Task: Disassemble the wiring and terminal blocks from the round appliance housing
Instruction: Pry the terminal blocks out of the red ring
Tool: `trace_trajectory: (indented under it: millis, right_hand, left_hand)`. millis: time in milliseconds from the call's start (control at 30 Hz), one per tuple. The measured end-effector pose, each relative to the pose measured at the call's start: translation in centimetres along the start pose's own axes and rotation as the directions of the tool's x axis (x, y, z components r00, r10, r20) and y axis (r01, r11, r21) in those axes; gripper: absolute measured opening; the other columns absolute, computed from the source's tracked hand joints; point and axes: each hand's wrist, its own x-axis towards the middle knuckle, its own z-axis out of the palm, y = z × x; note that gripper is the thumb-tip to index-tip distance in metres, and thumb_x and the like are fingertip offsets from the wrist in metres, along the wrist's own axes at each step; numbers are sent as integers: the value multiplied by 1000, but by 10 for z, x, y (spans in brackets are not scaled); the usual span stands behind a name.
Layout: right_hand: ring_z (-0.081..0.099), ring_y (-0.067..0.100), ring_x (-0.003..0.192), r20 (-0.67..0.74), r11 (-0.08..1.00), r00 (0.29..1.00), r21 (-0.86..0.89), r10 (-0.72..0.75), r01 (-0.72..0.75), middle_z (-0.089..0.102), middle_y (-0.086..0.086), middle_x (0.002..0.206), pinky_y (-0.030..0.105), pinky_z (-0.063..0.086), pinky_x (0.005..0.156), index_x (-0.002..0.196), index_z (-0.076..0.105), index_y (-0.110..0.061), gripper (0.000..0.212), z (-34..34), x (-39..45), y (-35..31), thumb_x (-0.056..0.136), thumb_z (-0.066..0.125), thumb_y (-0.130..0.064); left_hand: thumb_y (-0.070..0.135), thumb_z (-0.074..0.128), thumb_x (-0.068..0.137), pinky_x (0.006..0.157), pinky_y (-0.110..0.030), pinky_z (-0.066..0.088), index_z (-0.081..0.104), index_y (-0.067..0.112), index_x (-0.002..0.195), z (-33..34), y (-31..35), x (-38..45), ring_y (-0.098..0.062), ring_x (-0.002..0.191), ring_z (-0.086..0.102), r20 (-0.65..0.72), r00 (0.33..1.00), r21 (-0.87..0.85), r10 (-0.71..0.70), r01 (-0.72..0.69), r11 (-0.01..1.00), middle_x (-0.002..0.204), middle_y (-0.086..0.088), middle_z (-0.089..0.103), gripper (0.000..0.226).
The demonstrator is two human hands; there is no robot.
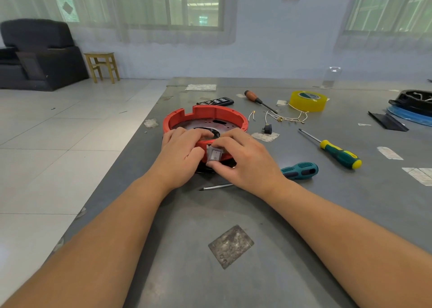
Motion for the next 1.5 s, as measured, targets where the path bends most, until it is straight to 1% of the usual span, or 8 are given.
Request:
trace_trajectory:
  millis: [100, 300, 833, 933, 1067, 1167, 1333, 1500]
  right_hand:
    - [59, 10, 98, -51, 980, 990, 157, 129, -120, 62, -3, 111, 27, 52, 87, 119, 67, -14, 36, -5, -4, 0, 89, 76, -31]
    - [60, 1, 93, -75, 939, 969, 276, 234, -205, 60, -12, 109, 14, 50, 83, 125, 61, -19, 31, -11, -9, 1, 96, 68, -27]
    - [64, 3, 92, 45, 964, 989, 222, 138, -145, 66, -11, 104, 19, 53, 85, 116, 69, -20, 28, -37, -2, 33, 89, 75, -22]
    - [65, 4, 90, 63, 879, 907, 228, 417, -419, 71, -6, 103, 23, 54, 89, 117, 71, -21, 27, -48, 4, 57, 90, 74, -21]
    - [58, 11, 99, 213, 709, 684, -68, 698, -702, 69, -2, 119, 22, 41, 88, 127, 67, -21, 32, -53, 8, 107, 97, 66, -30]
    - [56, 18, 104, 330, 701, 624, -225, 708, -677, 65, 2, 128, 27, 40, 86, 125, 67, -23, 27, -48, 18, 129, 99, 63, -31]
    - [57, 25, 123, 444, 770, 634, -280, 634, -574, 54, 3, 145, 38, 46, 101, 131, 61, -26, 33, -31, 48, 150, 99, 64, -32]
    - [54, 20, 104, 531, 786, 582, -372, 616, -493, 61, 3, 130, 30, 42, 87, 128, 57, -23, 34, -14, 52, 160, 98, 62, -39]
  left_hand:
    - [24, 37, 81, 109, -15, 14, 57, 29, 139, -1, 5, -4, -6, 120, 37, -43, 999, -28, 18, -20, 999, 120, 8, 57, 61]
    - [25, 60, 86, 112, -38, 23, 68, 20, 123, 4, 19, -7, -20, 133, 45, -135, 957, 158, 258, -236, 959, 123, 9, 65, 38]
    - [44, 50, 100, 118, -39, 22, 56, 22, 141, 12, 22, -5, -17, 141, 40, -16, 981, 216, 195, -187, 958, 141, 5, 57, 47]
    - [48, 49, 102, 120, -39, 17, 50, 25, 145, 16, 18, -4, -14, 141, 37, -11, 987, 249, 163, -155, 956, 145, 7, 54, 49]
    - [44, 54, 103, 116, -41, 19, 55, 27, 141, 23, 17, -3, -17, 136, 43, -46, 990, 308, 134, -113, 945, 137, 8, 60, 41]
    - [47, 49, 100, 111, -38, 21, 58, 28, 137, 26, 16, -2, -17, 132, 46, -59, 990, 318, 131, -106, 942, 132, 9, 62, 43]
    - [49, 47, 98, 110, -39, 22, 58, 29, 137, 28, 14, -1, -18, 131, 48, -64, 991, 317, 122, -96, 944, 131, 10, 63, 44]
    - [46, 50, 98, 109, -41, 26, 60, 28, 135, 29, 15, 0, -19, 128, 50, -73, 990, 317, 120, -91, 944, 128, 9, 64, 42]
